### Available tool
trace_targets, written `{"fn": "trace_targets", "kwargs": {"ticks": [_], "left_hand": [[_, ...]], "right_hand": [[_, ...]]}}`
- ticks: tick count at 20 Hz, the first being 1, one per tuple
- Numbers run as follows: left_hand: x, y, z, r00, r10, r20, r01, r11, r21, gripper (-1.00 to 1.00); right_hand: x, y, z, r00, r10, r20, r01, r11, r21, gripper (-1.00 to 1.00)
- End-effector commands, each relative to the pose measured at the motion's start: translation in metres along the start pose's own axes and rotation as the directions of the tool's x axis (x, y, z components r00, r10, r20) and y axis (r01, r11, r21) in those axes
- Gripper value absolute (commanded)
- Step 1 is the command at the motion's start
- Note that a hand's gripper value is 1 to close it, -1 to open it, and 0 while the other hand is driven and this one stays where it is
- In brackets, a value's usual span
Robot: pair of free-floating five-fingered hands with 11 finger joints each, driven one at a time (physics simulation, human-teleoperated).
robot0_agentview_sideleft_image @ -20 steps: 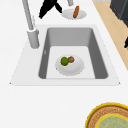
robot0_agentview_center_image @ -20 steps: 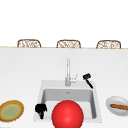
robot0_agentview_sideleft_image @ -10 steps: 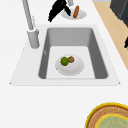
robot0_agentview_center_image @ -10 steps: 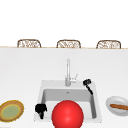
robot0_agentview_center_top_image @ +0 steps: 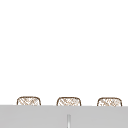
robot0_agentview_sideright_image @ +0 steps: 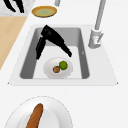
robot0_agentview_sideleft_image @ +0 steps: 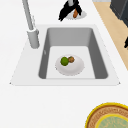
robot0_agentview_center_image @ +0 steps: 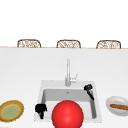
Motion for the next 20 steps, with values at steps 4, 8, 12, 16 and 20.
{"fn": "trace_targets", "kwargs": {"ticks": [4, 8, 12, 16, 20], "left_hand": [[0.000, 0.000, 0.000, 1.0000, 0.000, 0.000, 0.000, 1.0000, 0.000, 0.00], [0.000, 0.000, 0.000, 1.0000, 0.000, 0.000, 0.000, 1.0000, 0.000, 0.00], [0.000, 0.000, 0.000, 1.0000, 0.000, 0.000, 0.000, 1.0000, 0.000, 0.00], [0.000, 0.000, 0.000, 1.0000, 0.000, 0.000, 0.000, 1.0000, 0.000, 0.00], [0.000, 0.000, 0.000, 1.0000, 0.000, 0.000, 0.000, 1.0000, 0.000, 0.00]], "right_hand": [[0.005, 0.012, 0.046, 0.997, -0.069, 0.045, 0.073, 0.994, -0.077, -1.00], [0.008, 0.017, 0.071, 0.994, -0.088, 0.071, 0.094, 0.992, -0.084, -1.00], [0.016, 0.031, 0.094, 0.987, -0.125, 0.098, 0.137, 0.983, -0.119, -1.00], [0.022, 0.044, 0.117, 0.981, -0.154, 0.117, 0.171, 0.973, -0.154, -1.00], [0.039, 0.044, 0.111, 0.982, -0.088, 0.166, 0.112, 0.983, -0.145, -1.00]]}}
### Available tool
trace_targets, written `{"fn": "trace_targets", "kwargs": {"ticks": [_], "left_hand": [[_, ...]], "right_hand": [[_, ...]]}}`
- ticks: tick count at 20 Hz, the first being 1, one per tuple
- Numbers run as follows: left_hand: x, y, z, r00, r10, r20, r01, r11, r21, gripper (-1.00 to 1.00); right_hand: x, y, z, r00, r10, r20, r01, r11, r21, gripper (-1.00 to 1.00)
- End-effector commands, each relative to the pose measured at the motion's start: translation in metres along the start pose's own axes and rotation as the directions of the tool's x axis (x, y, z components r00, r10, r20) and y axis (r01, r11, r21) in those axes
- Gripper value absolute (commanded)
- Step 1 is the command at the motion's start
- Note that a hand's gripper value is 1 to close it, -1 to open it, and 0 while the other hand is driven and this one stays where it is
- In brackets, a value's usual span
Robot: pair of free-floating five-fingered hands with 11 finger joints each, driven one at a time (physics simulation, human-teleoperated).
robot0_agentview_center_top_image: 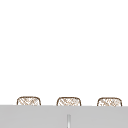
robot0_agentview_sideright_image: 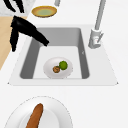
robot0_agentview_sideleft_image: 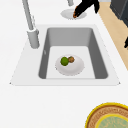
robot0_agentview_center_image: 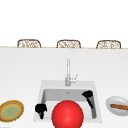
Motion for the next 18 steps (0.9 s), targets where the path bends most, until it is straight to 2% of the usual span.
{"fn": "trace_targets", "kwargs": {"ticks": [1, 3, 5, 8, 11, 14, 17, 18], "left_hand": [[0.000, 0.000, 0.000, 1.0000, 0.000, 0.000, 0.000, 1.0000, 0.000, 0.00], [0.000, 0.000, 0.000, 1.0000, 0.000, 0.000, 0.000, 1.0000, 0.000, 0.00], [0.000, 0.000, 0.000, 1.0000, 0.000, 0.000, 0.000, 1.0000, 0.000, 0.00], [0.000, 0.000, 0.000, 1.0000, 0.000, 0.000, 0.000, 1.0000, 0.000, 0.00], [0.000, 0.000, 0.000, 1.0000, 0.000, 0.000, 0.000, 1.0000, 0.000, 0.00], [0.000, 0.000, 0.000, 1.0000, 0.000, 0.000, 0.000, 1.0000, 0.000, 0.00], [0.000, 0.000, 0.000, 1.0000, 0.000, 0.000, 0.000, 1.0000, 0.000, 0.00], [0.000, 0.000, 0.000, 1.0000, 0.000, 0.000, 0.000, 1.0000, 0.000, 0.00]], "right_hand": [[0.014, 0.005, -0.007, 0.997, 0.001, 0.081, 0.001, 1.000, -0.022, -1.00], [0.016, 0.013, -0.010, 0.992, 0.014, 0.124, -0.011, 1.000, -0.026, -1.00], [0.022, 0.016, -0.015, 0.988, 0.007, 0.156, -0.003, 1.000, -0.023, -1.00], [0.029, 0.028, -0.024, 0.976, 0.007, 0.220, 0.000, 0.999, -0.032, -1.00], [0.038, 0.034, -0.050, 0.972, -0.010, 0.234, 0.021, 0.999, -0.045, -1.00], [0.049, 0.043, -0.070, 0.963, -0.021, 0.269, 0.037, 0.998, -0.054, -1.00], [0.060, 0.041, -0.102, 0.962, -0.055, 0.267, 0.069, 0.997, -0.044, -1.00], [0.060, 0.041, -0.112, 0.958, -0.067, 0.279, 0.080, 0.996, -0.035, -1.00]]}}
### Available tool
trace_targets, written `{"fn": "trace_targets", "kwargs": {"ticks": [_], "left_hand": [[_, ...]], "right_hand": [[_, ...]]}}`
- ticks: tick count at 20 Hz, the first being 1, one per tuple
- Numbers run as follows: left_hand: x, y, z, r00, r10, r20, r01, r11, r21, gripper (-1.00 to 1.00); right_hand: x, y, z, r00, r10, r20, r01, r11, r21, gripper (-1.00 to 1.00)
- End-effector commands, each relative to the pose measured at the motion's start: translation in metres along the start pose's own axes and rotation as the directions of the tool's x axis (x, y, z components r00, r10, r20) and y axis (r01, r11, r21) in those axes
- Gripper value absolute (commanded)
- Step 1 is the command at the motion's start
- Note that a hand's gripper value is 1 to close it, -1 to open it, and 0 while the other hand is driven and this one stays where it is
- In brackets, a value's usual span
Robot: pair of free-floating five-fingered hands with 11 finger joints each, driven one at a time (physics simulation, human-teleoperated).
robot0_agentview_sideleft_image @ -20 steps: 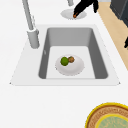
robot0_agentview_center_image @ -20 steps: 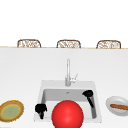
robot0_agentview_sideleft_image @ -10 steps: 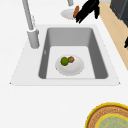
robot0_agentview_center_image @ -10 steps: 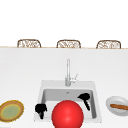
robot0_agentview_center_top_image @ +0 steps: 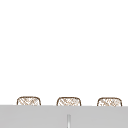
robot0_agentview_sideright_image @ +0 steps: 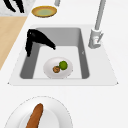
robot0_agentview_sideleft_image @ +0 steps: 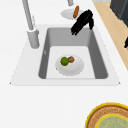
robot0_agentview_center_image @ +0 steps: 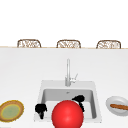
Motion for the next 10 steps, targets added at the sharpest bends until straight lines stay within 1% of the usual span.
{"fn": "trace_targets", "kwargs": {"ticks": [1, 3, 5, 7, 10], "left_hand": [[0.000, 0.000, 0.000, 1.0000, 0.000, 0.000, 0.000, 1.0000, 0.000, 0.00], [0.000, 0.000, 0.000, 1.0000, 0.000, 0.000, 0.000, 1.0000, 0.000, 0.00], [0.000, 0.000, 0.000, 1.0000, 0.000, 0.000, 0.000, 1.0000, 0.000, 0.00], [0.000, 0.000, 0.000, 1.0000, 0.000, 0.000, 0.000, 1.0000, 0.000, 0.00], [0.000, 0.000, 0.000, 1.0000, 0.000, 0.000, 0.000, 1.0000, 0.000, 0.00]], "right_hand": [[-0.004, 0.001, -0.036, 0.998, -0.065, 0.024, 0.066, 0.997, -0.032, -1.00], [-0.006, 0.008, -0.054, 0.995, -0.099, 0.023, 0.100, 0.995, -0.032, -1.00], [-0.004, 0.013, -0.075, 0.993, -0.115, 0.037, 0.116, 0.993, -0.032, -1.00], [-0.002, 0.023, -0.092, 0.995, -0.099, 0.030, 0.100, 0.994, -0.047, -1.00], [-0.001, 0.035, -0.115, 0.997, -0.075, 0.033, 0.077, 0.996, -0.049, -1.00]]}}
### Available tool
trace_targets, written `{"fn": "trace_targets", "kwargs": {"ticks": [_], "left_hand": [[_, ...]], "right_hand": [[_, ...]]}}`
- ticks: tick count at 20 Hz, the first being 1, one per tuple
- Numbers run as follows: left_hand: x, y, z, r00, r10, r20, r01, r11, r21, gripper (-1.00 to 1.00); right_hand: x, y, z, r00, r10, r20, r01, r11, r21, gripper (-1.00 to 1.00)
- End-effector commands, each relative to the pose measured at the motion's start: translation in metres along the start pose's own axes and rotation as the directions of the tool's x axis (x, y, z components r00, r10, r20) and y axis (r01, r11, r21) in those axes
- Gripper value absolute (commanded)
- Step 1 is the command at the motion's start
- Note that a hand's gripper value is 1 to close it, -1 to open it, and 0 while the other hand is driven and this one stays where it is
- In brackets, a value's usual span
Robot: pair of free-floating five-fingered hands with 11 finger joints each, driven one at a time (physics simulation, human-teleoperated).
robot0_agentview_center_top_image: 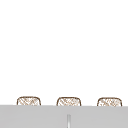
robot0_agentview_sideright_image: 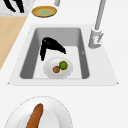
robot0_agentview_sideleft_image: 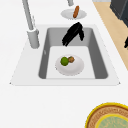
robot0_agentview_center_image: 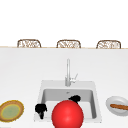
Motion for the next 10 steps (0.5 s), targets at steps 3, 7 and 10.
{"fn": "trace_targets", "kwargs": {"ticks": [3, 7, 10], "left_hand": [[0.000, 0.000, 0.000, 1.0000, 0.000, 0.000, 0.000, 1.0000, 0.000, 0.00], [0.000, 0.000, 0.000, 1.0000, 0.000, 0.000, 0.000, 1.0000, 0.000, 0.00], [0.000, 0.000, 0.000, 1.0000, 0.000, 0.000, 0.000, 1.0000, 0.000, 0.00]], "right_hand": [[0.002, 0.028, -0.045, 0.999, -0.032, -0.013, 0.032, 0.999, 0.003, -1.00], [-0.002, 0.038, -0.069, 1.000, -0.017, -0.001, 0.017, 0.999, 0.034, -1.00], [-0.007, 0.056, -0.086, 1.000, -0.013, 0.002, 0.013, 1.000, 0.017, -1.00]]}}
